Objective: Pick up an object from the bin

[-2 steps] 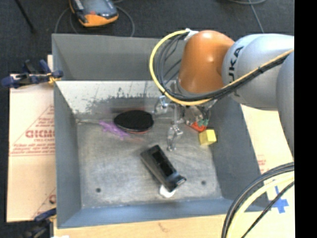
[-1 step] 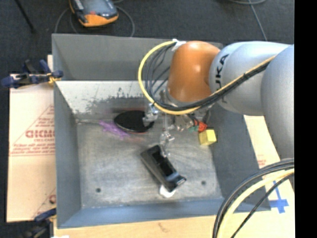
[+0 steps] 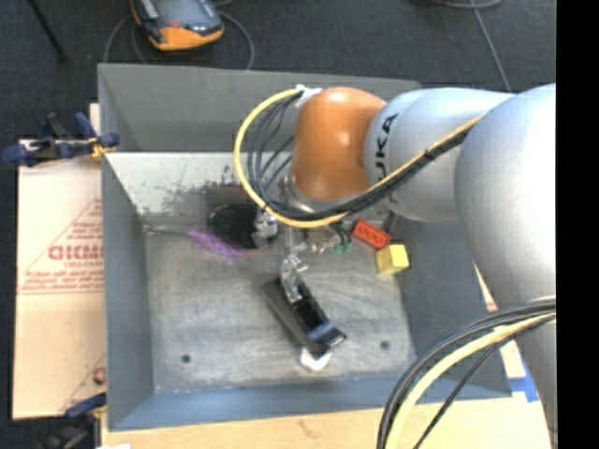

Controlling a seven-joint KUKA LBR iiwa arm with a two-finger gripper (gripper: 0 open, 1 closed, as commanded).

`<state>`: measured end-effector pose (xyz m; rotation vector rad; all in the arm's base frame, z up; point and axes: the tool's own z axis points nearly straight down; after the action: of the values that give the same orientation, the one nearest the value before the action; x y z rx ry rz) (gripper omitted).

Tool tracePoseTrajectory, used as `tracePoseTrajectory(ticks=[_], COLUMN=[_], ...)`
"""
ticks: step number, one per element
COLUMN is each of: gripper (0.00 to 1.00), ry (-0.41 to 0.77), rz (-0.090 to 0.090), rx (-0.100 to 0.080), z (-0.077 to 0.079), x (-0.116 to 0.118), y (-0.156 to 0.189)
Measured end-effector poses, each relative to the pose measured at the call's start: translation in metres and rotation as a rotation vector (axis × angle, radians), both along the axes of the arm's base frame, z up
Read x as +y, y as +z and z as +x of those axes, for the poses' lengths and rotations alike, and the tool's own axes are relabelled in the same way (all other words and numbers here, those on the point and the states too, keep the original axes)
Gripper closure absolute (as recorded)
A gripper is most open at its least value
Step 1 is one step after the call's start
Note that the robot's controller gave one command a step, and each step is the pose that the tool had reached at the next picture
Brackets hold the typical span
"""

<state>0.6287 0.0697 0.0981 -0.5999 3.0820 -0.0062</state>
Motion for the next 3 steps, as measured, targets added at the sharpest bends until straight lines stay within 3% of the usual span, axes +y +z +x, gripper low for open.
tracePoseTrajectory(ticks=[1, 2, 3], gripper=[0.00, 1.00, 1.00], ry=[-0.010, -0.116, -0.115], rz=[0.005, -0.031, -0.031], rx=[-0.003, 0.045, 0.044], z=[-0.004, 0.014, 0.014], x=[-0.016, 0.001, 0.001], y=[0.000, -0.011, -0.011])
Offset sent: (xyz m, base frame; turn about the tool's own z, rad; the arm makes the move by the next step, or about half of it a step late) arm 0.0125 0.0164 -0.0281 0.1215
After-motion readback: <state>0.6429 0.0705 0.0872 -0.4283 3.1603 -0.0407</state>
